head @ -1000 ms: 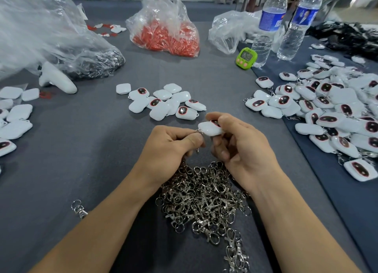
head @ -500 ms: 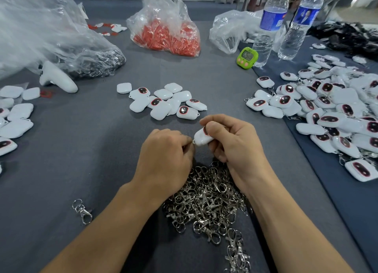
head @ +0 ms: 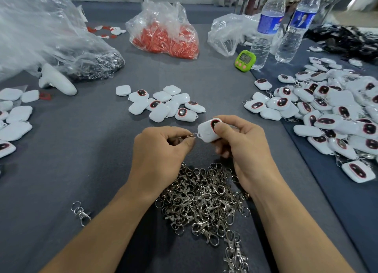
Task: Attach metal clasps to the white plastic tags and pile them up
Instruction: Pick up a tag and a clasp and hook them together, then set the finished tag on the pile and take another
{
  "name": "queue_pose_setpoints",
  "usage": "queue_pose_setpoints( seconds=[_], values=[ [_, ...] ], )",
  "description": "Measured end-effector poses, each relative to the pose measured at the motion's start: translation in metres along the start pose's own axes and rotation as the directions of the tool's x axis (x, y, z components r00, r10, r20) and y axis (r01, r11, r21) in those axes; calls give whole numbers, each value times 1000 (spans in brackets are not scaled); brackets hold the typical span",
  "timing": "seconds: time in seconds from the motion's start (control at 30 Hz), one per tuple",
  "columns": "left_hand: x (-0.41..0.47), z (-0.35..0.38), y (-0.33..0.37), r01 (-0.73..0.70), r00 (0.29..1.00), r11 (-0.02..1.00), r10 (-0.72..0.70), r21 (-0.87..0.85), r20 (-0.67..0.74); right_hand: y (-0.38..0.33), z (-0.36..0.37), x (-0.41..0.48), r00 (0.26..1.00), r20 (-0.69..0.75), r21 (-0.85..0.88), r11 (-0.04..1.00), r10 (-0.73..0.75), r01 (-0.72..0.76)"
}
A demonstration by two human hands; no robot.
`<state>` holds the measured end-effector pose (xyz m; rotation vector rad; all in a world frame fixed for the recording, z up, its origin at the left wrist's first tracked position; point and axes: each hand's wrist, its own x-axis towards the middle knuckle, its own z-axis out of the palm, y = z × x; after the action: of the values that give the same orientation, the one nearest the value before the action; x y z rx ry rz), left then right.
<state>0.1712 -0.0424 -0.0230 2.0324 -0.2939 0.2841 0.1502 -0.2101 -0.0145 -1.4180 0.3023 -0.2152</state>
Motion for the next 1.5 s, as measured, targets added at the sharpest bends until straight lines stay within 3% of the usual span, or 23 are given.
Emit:
queue_pose_setpoints(
  seconds=[0.2, 0.37, 0.47, 0.8, 0.9, 1.03, 1.5],
  values=[
    [-4, 2, 4, -212, 972, 925, 233, 314, -28, 0, -1, 1, 998, -6, 16, 998, 66, -66],
    [-6, 2, 6, -189, 982, 963, 183, 193, 50, 2, -1, 3, 997, -14, -2, 998, 70, -70],
    [-8, 3, 9, -205, 979, 958, 204, 202, 26, 3, -2, 4, 997, -29, -11, 998, 66, -66],
    [-10, 3, 7, -325, 938, 846, 345, 423, 30, 3, -2, 4, 998, -33, -49, 997, 56, -58],
    [-10, 3, 10, -282, 956, 874, 290, 396, 41, 4, -2, 4, 999, -23, -72, 996, 42, -44],
    [-6, -2, 11, -70, 997, 960, 56, 270, 60, 3, -6, 5, 998, 40, -133, 990, 56, -50],
    [-4, -2, 6, -26, 965, 989, -13, 146, 260, 4, -11, 3, 980, 196, -210, 976, -22, 64]
  ],
)
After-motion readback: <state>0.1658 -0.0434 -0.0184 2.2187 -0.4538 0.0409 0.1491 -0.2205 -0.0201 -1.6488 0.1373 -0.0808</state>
